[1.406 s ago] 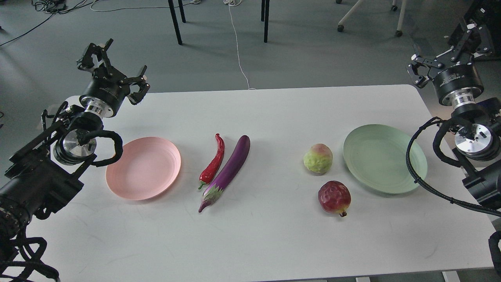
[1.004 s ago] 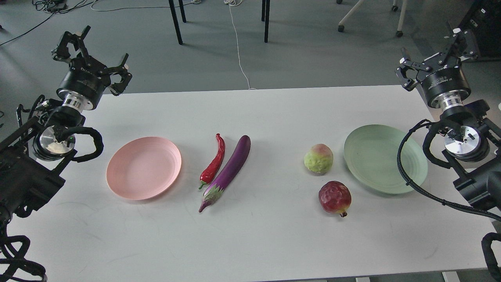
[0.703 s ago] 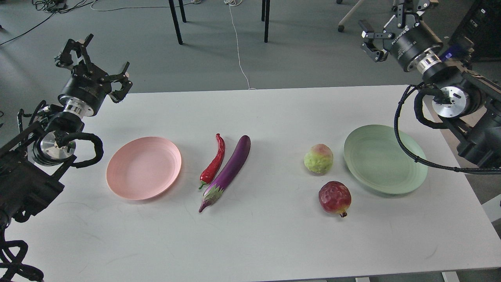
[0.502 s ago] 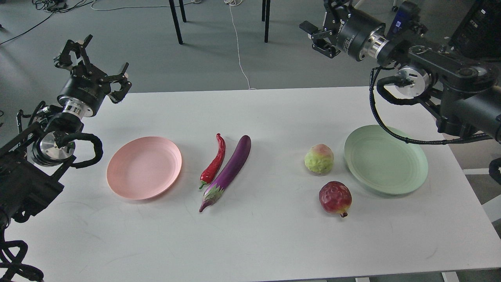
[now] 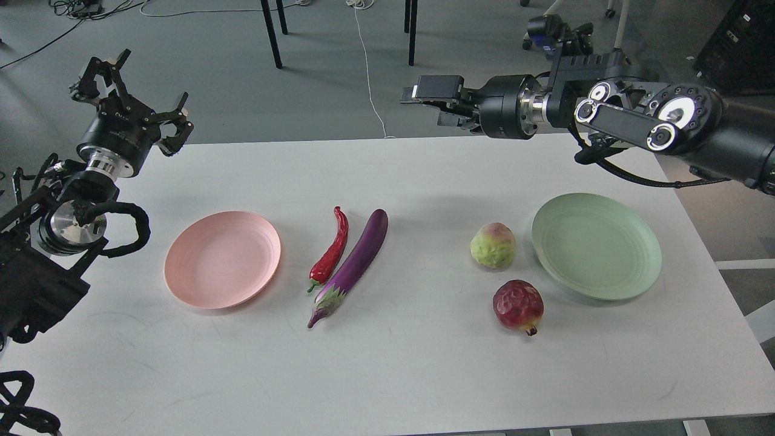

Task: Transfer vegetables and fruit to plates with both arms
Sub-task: 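Move the right gripper over the pale green fruit beside the green plate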

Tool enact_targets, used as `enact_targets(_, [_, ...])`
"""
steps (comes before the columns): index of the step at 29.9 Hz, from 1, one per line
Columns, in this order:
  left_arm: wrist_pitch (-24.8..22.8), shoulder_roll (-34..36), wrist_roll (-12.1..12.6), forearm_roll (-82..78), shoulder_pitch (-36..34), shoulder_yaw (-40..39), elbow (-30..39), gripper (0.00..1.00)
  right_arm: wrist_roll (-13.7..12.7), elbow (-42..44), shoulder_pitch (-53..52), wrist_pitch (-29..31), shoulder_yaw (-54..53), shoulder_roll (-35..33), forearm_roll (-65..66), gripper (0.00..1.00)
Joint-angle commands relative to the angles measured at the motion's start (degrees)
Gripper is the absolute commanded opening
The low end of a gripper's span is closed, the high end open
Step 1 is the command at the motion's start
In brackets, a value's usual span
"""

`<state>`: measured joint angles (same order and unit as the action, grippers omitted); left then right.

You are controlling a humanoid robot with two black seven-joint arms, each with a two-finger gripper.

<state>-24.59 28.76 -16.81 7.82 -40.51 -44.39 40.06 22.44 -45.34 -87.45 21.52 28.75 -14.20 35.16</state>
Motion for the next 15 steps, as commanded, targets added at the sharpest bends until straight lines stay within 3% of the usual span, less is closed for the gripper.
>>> enact_targets(1, [-2.2, 0.8, 0.0, -0.2, 0.1, 0.0, 0.2, 0.98, 2.2, -0.2, -0.8, -0.6, 6.2, 2.3, 6.5, 0.97])
enact_targets(3, [-3.0, 0.8, 0.1, -0.3, 0.0, 0.0, -0.1, 0.98, 3.6, 0.2, -1.1, -0.6, 9.2, 3.6, 8.5, 0.97])
enact_targets(10, [-3.4, 0.9, 0.0, -0.3, 0.0, 0.0, -0.1, 0.98, 4.4, 1.8, -1.7, -2.9, 23.6, 7.7, 14.1, 0.96])
enact_targets(15, [-3.4, 0.9, 0.0, -0.3, 0.2, 0.3, -0.2, 0.98, 5.5, 1.6, -1.4, -4.5, 27.6, 7.6, 14.2, 0.95])
